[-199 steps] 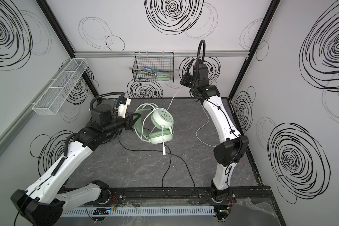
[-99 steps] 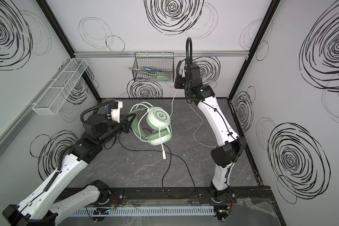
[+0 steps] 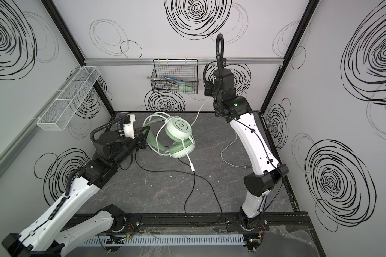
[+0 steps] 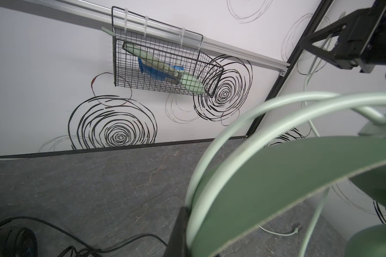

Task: Wrap the headphones

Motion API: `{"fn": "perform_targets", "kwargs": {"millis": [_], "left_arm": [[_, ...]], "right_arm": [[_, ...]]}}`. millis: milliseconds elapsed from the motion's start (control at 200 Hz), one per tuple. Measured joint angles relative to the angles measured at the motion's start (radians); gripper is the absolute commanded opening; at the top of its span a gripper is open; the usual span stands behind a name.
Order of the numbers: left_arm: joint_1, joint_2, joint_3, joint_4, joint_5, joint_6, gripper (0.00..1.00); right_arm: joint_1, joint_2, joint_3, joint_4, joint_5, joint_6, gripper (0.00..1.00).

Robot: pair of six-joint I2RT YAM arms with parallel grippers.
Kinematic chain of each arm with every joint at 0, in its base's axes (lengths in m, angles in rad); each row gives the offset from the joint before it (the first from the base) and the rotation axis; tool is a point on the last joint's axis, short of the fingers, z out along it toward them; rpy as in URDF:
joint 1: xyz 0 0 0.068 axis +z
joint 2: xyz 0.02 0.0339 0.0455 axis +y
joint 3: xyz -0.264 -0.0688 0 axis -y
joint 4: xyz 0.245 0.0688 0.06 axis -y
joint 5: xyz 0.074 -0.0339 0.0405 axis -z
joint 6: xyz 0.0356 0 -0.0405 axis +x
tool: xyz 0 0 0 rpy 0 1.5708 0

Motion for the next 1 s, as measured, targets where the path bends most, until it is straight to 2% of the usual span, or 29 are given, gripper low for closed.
{"fn": "perform_targets", "kwargs": {"millis": [255,505,715,861,1001], "left_arm": [[0.01,-0.009,-0.021,0.003,-0.042,-0.023,0.0],[0.035,-0.015,-0.06,0.047,0.126,-0.056,0.0],[0.025,-0.006,-0.062,0.052,0.292,-0.037,0.0],[-0.001,0.013,-0.06,-0.01,0.315,0.013,0.0],[-0.039,0.044,-0.05,-0.101,0.268,0.072,0.0]], "right_arm": [[0.002,-0.012,-0.013,0.014,0.065,-0.03,0.0],[-0.011,-0.014,-0.016,0.017,0.061,-0.026,0.0],[-0.002,-0.01,-0.014,0.016,0.028,-0.014,0.0],[0.009,0.001,0.0,0.014,0.005,-0.014,0.0],[0.029,0.002,0.005,0.014,-0.01,-0.024,0.0]]}}
